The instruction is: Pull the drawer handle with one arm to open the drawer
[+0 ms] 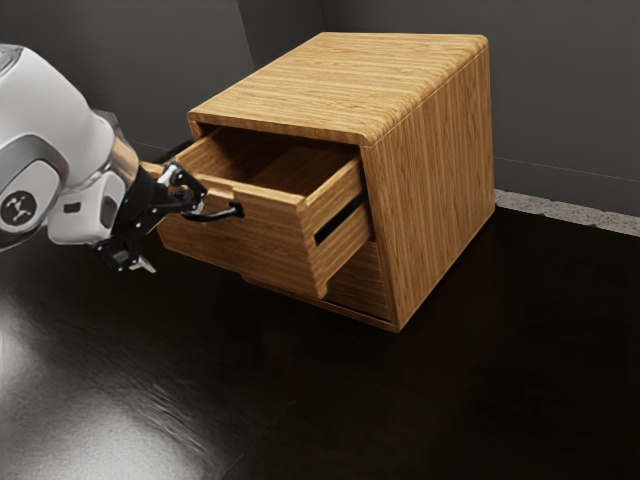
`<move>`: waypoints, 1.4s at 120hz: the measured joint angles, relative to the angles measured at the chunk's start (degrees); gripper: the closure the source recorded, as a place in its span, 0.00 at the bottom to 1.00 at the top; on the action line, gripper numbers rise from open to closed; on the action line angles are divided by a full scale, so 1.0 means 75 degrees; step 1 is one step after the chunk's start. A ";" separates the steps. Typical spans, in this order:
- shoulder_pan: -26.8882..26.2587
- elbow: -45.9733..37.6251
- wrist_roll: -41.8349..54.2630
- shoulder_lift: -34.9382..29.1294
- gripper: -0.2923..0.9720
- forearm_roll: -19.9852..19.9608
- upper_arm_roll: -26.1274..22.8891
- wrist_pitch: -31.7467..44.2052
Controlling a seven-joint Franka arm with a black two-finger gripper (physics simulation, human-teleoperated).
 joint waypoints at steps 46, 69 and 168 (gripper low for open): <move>0.0030 -0.0557 -0.0109 -0.0624 0.23 0.0242 -0.0039 -0.0010; 0.0264 -0.0878 -0.0169 -0.0954 0.23 0.0263 -0.0256 -0.0021; 0.0421 -0.1077 -0.0371 -0.1654 0.24 0.0385 -0.0641 -0.0049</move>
